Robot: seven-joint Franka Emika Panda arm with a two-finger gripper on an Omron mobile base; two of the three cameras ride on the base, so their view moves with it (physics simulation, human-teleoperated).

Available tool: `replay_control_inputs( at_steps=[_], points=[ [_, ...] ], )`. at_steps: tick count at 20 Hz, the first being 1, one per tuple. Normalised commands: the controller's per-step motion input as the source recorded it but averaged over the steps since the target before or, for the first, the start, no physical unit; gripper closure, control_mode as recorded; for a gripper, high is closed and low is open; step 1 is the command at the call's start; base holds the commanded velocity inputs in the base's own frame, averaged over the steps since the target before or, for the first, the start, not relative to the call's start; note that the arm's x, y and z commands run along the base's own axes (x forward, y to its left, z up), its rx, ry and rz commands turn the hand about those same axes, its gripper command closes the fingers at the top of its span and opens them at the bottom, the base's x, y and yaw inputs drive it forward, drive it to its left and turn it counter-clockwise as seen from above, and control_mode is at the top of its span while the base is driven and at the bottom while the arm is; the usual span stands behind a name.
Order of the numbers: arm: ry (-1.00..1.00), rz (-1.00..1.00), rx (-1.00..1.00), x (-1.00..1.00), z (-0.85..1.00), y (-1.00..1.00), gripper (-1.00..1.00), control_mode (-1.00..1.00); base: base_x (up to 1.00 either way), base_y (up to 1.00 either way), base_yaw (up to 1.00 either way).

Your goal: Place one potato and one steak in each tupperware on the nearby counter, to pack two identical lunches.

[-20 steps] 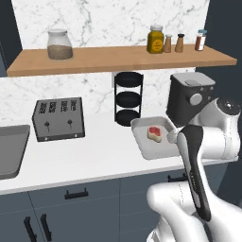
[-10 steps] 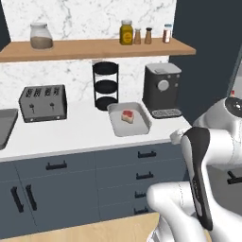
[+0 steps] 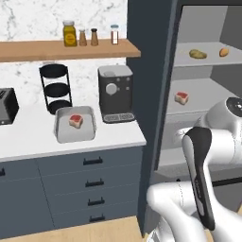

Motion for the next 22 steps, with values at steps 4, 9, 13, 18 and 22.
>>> replay_control_inputs(
  at_steps=[4,9,13,18,22],
  points=[
    [0.0,0.0,0.0,0.0,0.0,0.0,-1.0,1.0,0.27,-0.88,0.0],
    [0.0,0.0,0.0,0.0,0.0,0.0,-1.0,1.0,0.43,-0.61,0.0],
    [0.0,0.0,0.0,0.0,0.0,0.0,-1.0,1.0,0.52,0.04,0.0],
    [0.0,0.0,0.0,0.0,0.0,0.0,-1.0,1.0,0.53,-0.13,0.0],
    [0.0,0.0,0.0,0.0,0.0,0.0,-1.0,1.0,0.4,-0.09,0.0]
  ],
)
